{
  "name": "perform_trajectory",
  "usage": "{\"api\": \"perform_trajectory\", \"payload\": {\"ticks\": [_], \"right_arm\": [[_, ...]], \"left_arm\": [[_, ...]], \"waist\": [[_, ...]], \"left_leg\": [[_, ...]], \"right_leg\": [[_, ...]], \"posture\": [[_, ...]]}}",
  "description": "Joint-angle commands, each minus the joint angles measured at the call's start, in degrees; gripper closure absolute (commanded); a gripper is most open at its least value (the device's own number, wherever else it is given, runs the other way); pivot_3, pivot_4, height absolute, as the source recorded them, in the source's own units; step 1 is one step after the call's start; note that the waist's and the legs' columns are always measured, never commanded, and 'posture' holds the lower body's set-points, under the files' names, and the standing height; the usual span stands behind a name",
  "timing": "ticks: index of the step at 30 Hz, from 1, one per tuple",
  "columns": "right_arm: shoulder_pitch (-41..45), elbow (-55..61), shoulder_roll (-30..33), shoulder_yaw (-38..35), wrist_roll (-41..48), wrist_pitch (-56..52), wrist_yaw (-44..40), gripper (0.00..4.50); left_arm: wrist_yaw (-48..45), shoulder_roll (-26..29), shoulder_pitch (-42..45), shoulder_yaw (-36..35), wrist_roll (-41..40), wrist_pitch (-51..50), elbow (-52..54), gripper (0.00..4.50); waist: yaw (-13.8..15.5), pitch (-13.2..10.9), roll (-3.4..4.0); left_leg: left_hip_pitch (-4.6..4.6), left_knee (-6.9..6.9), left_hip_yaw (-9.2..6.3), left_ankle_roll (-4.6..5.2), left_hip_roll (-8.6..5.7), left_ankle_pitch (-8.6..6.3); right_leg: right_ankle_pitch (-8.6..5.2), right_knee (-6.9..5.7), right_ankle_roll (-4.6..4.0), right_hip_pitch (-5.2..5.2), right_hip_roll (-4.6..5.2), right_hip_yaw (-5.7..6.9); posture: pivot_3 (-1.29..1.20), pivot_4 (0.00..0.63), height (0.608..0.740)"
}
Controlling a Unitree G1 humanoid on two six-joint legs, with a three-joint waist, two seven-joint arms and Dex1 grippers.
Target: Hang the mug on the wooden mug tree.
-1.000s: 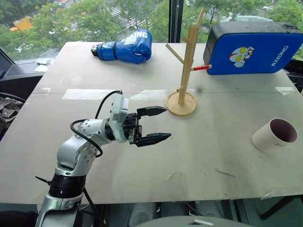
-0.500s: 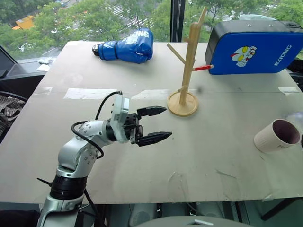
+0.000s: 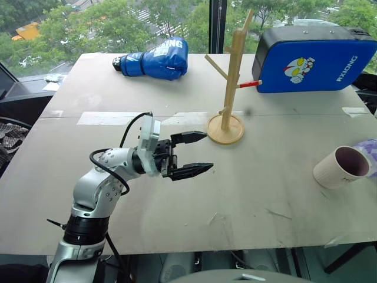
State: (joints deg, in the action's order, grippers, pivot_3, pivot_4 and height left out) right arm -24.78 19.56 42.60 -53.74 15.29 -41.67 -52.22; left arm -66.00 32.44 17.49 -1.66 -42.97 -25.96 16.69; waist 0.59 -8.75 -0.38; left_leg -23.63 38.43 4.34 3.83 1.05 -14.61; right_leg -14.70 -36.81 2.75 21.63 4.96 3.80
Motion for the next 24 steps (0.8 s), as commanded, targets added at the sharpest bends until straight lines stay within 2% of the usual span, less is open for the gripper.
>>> {"api": "perform_trajectory", "payload": {"ticks": [1,13,23,24], "right_arm": [[2.8,-0.3,-2.1,1.4,2.5,1.6,3.0,2.44],[12.0,-9.7,-3.3,10.9,3.7,8.8,8.9,2.44],[17.0,-17.0,-3.7,15.8,3.7,14.6,11.3,2.44],[18.3,-18.7,-3.8,16.7,3.5,15.6,11.8,2.68]], "left_arm": [[-1.0,0.4,0.7,-0.8,-0.9,0.2,0.0,0.00],[0.0,0.9,-2.6,-2.2,-1.7,0.2,2.8,0.00],[1.0,1.0,-4.2,-2.9,-1.9,0.4,4.0,0.00],[1.0,1.1,-4.2,-2.9,-1.9,0.5,4.0,0.00]], "waist": [[0.0,0.0,0.00],[0.2,0.0,0.08],[0.2,0.0,0.08],[0.2,0.0,0.08]], "left_leg": [[0.00,0.00,-0.01,0.00,0.01,0.00],[-0.07,-0.02,-0.01,0.01,-0.03,0.01],[-0.05,-0.01,-0.02,0.01,-0.03,0.01],[-0.05,-0.01,-0.01,0.01,-0.03,0.01]], "right_leg": [[0.00,0.00,0.00,0.01,-0.01,0.01],[0.00,-0.02,-0.01,0.07,-0.04,0.01],[0.00,-0.03,-0.01,0.06,-0.05,0.02],[0.00,-0.03,-0.01,0.06,-0.05,0.01]], "posture": [[0.00,0.150,0.731],[0.00,0.150,0.731],[0.00,0.150,0.731],[0.00,0.150,0.731]]}}
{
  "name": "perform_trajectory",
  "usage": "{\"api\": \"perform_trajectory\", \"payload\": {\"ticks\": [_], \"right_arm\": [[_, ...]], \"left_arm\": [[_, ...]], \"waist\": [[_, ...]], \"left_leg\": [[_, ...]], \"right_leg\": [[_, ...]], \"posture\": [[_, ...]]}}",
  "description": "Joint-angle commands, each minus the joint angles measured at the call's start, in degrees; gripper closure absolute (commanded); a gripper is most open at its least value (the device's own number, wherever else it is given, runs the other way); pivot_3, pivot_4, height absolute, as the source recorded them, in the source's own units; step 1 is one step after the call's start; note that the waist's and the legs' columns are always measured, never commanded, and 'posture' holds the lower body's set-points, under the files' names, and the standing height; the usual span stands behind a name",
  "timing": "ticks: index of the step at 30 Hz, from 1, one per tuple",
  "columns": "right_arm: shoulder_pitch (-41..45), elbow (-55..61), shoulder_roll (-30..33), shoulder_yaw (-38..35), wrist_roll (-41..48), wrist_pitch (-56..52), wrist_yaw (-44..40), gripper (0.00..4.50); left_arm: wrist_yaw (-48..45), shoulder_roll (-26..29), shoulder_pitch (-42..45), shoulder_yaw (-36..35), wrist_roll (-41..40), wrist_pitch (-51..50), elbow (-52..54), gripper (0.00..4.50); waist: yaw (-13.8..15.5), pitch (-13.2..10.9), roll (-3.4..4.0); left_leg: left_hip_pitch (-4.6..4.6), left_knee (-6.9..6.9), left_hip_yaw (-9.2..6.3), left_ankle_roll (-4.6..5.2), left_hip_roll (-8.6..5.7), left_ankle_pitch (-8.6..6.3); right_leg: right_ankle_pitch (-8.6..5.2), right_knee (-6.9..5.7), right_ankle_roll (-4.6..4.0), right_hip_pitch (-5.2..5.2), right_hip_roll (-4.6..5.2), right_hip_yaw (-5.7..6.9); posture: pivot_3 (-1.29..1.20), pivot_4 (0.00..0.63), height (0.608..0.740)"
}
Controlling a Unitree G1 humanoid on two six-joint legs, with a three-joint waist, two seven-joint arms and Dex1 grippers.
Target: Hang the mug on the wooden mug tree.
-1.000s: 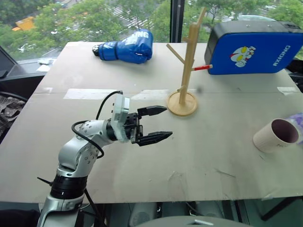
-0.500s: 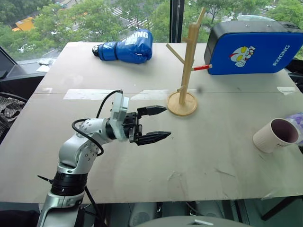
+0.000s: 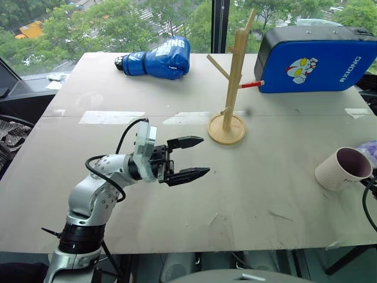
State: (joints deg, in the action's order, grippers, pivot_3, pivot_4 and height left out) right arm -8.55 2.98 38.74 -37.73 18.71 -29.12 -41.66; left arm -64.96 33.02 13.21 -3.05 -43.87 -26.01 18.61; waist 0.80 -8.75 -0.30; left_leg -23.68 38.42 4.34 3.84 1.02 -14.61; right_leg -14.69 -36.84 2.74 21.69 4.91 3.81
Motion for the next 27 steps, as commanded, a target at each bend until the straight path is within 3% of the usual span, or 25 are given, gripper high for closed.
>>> {"api": "perform_trajectory", "payload": {"ticks": [1,5,6,16,20,27], "right_arm": [[3.1,-3.4,-0.1,1.3,0.1,3.9,1.4,2.94],[4.6,-4.8,-0.6,2.5,1.0,5.9,1.6,4.31],[4.8,-4.8,-0.8,2.6,1.4,6.0,1.6,4.43],[5.2,8.3,3.2,3.6,8.4,1.0,-1.3,4.43],[12.4,12.1,8.4,8.0,10.0,-3.7,-1.4,4.43],[34.8,10.6,14.1,25.6,10.1,-8.2,-7.8,4.43]], "left_arm": [[-0.1,0.5,0.0,-1.6,-1.1,0.6,2.1,0.00],[0.0,0.8,0.0,-2.1,-1.1,0.8,2.0,0.00],[0.1,0.9,-0.1,-2.2,-1.2,0.8,2.0,0.00],[3.6,0.0,-2.7,-3.4,-2.5,0.5,4.7,0.00],[5.3,-0.8,-4.4,-5.6,-2.8,2.2,5.3,0.00],[5.3,-1.5,-8.9,-9.2,-1.9,5.8,4.6,0.00]], "waist": [[-0.1,0.0,-0.01],[0.0,0.0,0.02],[0.0,0.0,0.02],[-0.2,0.0,0.06],[-0.3,0.0,0.07],[-0.3,-0.1,0.06]], "left_leg": [[0.00,0.00,0.00,0.00,0.00,0.00],[0.00,0.00,0.00,0.00,0.01,0.00],[0.01,-0.01,0.01,0.00,0.01,0.00],[0.01,-0.01,0.01,0.00,0.02,0.00],[0.02,0.00,0.03,0.00,0.05,0.00],[-0.05,-0.01,0.01,-0.01,0.09,0.00]], "right_leg": [[0.00,0.00,0.00,0.00,0.00,0.00],[0.00,-0.02,0.00,0.01,-0.02,0.01],[0.00,-0.02,0.00,0.01,-0.02,0.00],[0.00,-0.01,0.00,0.00,0.02,-0.01],[0.00,-0.01,-0.01,0.03,0.04,-0.03],[0.00,0.01,-0.04,0.10,0.16,-0.01]], "posture": [[0.00,0.150,0.731],[0.00,0.150,0.731],[0.00,0.150,0.731],[0.00,0.150,0.731],[0.00,0.150,0.731],[0.00,0.150,0.731]]}}
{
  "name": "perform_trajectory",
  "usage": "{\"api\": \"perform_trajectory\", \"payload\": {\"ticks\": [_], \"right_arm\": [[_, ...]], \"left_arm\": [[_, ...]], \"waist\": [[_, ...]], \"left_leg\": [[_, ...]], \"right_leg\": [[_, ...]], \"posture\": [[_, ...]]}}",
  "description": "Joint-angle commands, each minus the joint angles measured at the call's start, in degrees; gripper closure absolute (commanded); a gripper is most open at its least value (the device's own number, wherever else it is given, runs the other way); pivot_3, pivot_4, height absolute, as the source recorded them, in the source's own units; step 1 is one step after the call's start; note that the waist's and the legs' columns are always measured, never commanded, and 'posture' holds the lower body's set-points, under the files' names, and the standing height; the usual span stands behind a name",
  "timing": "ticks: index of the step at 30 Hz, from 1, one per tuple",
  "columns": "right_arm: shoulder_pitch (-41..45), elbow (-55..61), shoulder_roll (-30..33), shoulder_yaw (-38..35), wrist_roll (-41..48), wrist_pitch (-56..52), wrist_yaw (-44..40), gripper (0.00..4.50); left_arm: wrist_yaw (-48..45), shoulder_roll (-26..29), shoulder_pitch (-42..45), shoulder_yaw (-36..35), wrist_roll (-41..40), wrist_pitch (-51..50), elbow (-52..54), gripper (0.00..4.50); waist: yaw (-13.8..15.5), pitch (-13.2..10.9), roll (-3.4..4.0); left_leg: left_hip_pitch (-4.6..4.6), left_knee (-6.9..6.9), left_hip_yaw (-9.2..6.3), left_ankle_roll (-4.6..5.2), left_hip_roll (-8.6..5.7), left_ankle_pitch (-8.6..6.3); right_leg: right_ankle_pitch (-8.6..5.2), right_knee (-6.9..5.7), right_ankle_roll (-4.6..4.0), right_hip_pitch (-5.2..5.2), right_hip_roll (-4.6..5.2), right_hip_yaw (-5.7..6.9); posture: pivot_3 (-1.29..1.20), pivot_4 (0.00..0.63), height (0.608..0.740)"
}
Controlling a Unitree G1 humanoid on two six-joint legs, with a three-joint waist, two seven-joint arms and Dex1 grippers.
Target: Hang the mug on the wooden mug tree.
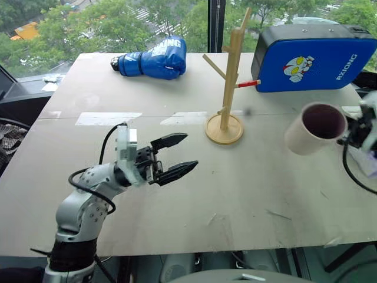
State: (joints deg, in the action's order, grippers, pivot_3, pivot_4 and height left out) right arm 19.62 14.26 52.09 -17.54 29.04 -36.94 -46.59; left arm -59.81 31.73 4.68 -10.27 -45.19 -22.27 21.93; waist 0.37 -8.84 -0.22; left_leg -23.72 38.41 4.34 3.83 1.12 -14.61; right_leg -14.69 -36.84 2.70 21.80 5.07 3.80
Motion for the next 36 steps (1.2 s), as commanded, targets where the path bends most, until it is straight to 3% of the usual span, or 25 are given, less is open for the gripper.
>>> {"api": "perform_trajectory", "payload": {"ticks": [1,8,22,25,29,36], "right_arm": [[10.2,-2.5,0.5,7.8,-0.9,-0.2,-3.8,4.43],[30.9,-19.8,-3.8,21.4,-8.9,5.7,-10.7,4.43],[49.9,-43.9,-16.7,30.2,-19.5,13.5,-17.5,4.43],[51.0,-48.2,-18.3,30.8,-21.6,15.5,-17.9,4.43],[49.5,-51.3,-17.9,29.0,-24.2,19.3,-15.2,2.72],[34.7,-38.0,-9.8,19.4,-18.5,20.8,-17.2,2.72]], "left_arm": [[0.1,-0.1,-0.5,-2.3,-0.8,2.2,1.2,0.00],[-1.1,0.7,-3.3,-5.8,-5.8,0.8,1.9,0.00],[2.1,-1.5,-10.7,-10.0,-7.3,3.5,4.8,0.00],[2.5,-1.8,-10.5,-9.7,-7.0,3.7,4.8,0.00],[5.3,-1.6,-9.8,-7.8,-3.0,4.4,5.5,0.00],[9.3,-1.6,-9.1,-5.8,-2.4,2.5,6.0,0.00]], "waist": [[0.4,0.0,-0.04],[0.2,-0.1,-0.08],[-1.1,-0.1,-0.05],[-1.1,-0.1,-0.04],[-1.0,-0.1,-0.02],[-0.8,-0.1,-0.04]], "left_leg": [[-0.01,0.00,-0.03,0.00,0.00,0.00],[-0.10,0.02,-0.01,0.01,-0.09,0.00],[-0.09,-0.03,-0.01,-0.01,-0.08,0.00],[-0.07,-0.03,-0.02,-0.01,-0.06,0.01],[-0.11,-0.03,0.01,-0.02,-0.10,0.00],[-0.15,-0.08,-0.02,-0.02,-0.14,0.00]], "right_leg": [[0.00,0.02,0.00,0.00,0.00,0.04],[0.01,0.05,0.00,0.03,0.08,0.09],[0.03,-0.02,-0.01,0.06,0.08,0.16],[0.03,-0.05,-0.02,0.06,0.06,0.18],[0.03,-0.03,-0.02,0.06,0.05,0.18],[0.03,0.08,-0.01,0.03,0.29,0.23]], "posture": [[0.00,0.150,0.731],[0.00,0.150,0.731],[0.00,0.150,0.731],[0.00,0.150,0.731],[0.00,0.150,0.731],[0.00,0.150,0.731]]}}
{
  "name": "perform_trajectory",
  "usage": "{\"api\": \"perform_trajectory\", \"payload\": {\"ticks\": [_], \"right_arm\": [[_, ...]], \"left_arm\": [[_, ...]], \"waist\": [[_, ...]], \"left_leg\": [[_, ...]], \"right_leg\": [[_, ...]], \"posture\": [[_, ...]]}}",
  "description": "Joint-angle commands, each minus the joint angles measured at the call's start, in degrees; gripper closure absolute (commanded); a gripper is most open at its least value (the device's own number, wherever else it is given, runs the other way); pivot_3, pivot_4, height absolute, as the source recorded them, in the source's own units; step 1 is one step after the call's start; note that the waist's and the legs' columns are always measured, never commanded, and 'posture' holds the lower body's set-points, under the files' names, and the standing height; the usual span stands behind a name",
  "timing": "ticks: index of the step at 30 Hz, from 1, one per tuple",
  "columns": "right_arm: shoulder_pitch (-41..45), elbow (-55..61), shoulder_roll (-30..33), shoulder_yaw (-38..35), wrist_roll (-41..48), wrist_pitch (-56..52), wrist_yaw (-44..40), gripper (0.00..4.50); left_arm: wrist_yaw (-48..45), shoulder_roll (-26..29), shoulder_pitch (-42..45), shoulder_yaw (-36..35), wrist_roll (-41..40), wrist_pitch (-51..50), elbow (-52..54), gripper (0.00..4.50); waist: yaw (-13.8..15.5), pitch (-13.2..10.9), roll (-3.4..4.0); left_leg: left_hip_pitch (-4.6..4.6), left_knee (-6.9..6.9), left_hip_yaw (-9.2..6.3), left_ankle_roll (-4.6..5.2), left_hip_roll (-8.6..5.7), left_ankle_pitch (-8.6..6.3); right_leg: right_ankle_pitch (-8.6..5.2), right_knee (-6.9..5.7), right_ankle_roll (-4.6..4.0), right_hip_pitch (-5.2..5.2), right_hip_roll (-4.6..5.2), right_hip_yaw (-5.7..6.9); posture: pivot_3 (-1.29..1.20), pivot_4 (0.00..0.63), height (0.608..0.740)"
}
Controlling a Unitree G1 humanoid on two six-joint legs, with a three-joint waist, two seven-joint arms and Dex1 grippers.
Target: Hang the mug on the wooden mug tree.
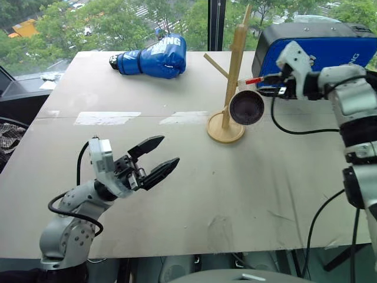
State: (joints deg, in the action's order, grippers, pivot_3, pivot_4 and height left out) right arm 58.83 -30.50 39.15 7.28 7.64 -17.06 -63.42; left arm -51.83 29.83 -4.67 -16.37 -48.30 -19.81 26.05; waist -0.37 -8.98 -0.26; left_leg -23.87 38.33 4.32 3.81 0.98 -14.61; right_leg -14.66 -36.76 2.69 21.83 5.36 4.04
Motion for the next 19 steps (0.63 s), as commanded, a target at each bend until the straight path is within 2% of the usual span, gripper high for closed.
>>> {"api": "perform_trajectory", "payload": {"ticks": [1,4,7,10,11,15,19], "right_arm": [[-7.9,10.0,4.7,-7.4,3.9,0.3,-0.2,2.72],[-21.1,21.4,9.3,-16.3,9.7,-4.2,-0.6,2.72],[-37.2,34.3,11.6,-25.8,16.0,-9.8,-1.2,1.89],[-53.6,45.7,8.6,-34.5,16.0,-9.0,3.8,0.40],[-58.8,49.7,7.4,-37.0,17.0,-10.4,4.6,0.05],[-73.4,59.8,2.0,-41.6,17.8,-11.3,8.4,0.05],[-78.1,63.2,-2.2,-39.3,16.8,-10.3,13.4,0.05]], "left_arm": [[1.9,0.6,0.3,0.6,1.7,0.1,1.6,0.00],[2.4,1.8,-0.3,1.4,3.4,-0.6,1.0,0.00],[2.2,2.7,-1.1,1.6,4.1,-1.4,0.4,0.00],[2.1,3.9,-2.1,1.9,5.9,-1.5,-0.9,0.00],[1.9,4.3,-2.4,1.7,6.5,-1.4,-1.5,0.00],[1.0,5.5,-3.2,1.4,7.8,-1.2,-3.4,0.00],[0.1,6.2,-2.7,3.0,8.7,-1.8,-4.6,0.00]], "waist": [[-0.1,0.0,0.00],[0.1,0.0,0.04],[0.4,0.0,0.04],[0.8,0.0,0.03],[0.7,0.0,0.05],[1.0,0.0,0.10],[1.0,0.1,0.06]], "left_leg": [[0.00,-0.01,0.00,0.00,0.00,0.00],[0.03,-0.01,0.00,0.00,0.01,0.00],[0.02,-0.04,-0.06,0.00,0.04,0.00],[0.09,-0.03,-0.05,0.00,0.08,-0.01],[0.14,-0.02,-0.02,0.00,0.11,-0.01],[0.19,-0.02,-0.02,-0.03,0.18,-0.02],[0.18,0.00,-0.01,-0.14,0.20,-0.09]], "right_leg": [[0.00,0.00,0.00,0.00,0.00,0.02],[0.00,-0.03,0.00,-0.01,0.00,0.05],[-0.01,-0.02,0.00,-0.05,0.03,0.11],[-0.01,-0.02,0.01,-0.07,0.02,0.05],[-0.01,-0.03,0.01,-0.09,0.00,0.01],[-0.02,-0.05,0.01,-0.07,-0.03,-0.05],[-0.12,-0.04,-0.16,-0.04,-0.02,-0.11]], "posture": [[0.00,0.150,0.731],[0.00,0.150,0.731],[0.00,0.150,0.731],[0.00,0.150,0.731],[0.00,0.150,0.731],[0.00,0.150,0.731],[0.00,0.150,0.731]]}}
